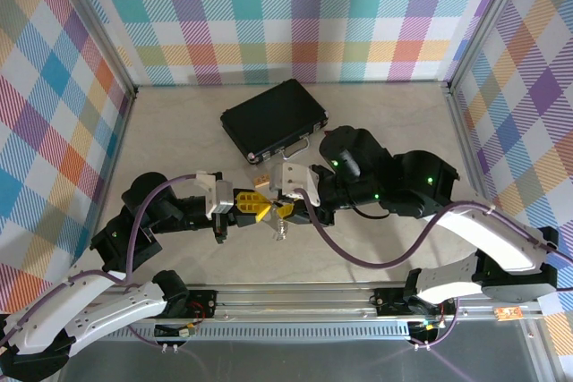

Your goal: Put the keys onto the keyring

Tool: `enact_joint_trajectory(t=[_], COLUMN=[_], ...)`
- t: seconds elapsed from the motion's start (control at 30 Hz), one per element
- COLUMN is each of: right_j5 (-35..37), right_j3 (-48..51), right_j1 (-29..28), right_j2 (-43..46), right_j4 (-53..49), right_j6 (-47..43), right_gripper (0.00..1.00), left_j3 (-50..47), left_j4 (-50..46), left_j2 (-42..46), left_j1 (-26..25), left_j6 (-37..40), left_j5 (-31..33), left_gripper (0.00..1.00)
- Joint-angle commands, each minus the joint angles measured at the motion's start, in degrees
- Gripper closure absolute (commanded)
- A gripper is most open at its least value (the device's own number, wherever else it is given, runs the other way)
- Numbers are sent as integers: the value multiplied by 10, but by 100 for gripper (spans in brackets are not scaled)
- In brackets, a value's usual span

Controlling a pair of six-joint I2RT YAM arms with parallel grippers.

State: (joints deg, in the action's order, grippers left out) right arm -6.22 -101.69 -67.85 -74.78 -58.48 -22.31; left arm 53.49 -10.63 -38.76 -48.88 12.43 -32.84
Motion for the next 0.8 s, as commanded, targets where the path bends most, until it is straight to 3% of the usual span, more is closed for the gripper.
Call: enact_joint_trajectory(t=[0.0, 0.4, 0.77], right_j5=[11, 6, 12], right_j3=[14, 2, -60], right_j1=[-2, -3, -3], right_j2=[25, 8, -51], right_j4=[34, 14, -63], right_j6=[12, 8, 23], right_gripper=[78, 93, 97], left_j3=[25, 28, 32], left_j4=[39, 40, 42], left_j2=[10, 14, 17], left_j1=[-3, -3, -3], left_j6=[-10, -13, -14], left_j5=[-26, -37, -44], left_gripper=[100, 100, 100])
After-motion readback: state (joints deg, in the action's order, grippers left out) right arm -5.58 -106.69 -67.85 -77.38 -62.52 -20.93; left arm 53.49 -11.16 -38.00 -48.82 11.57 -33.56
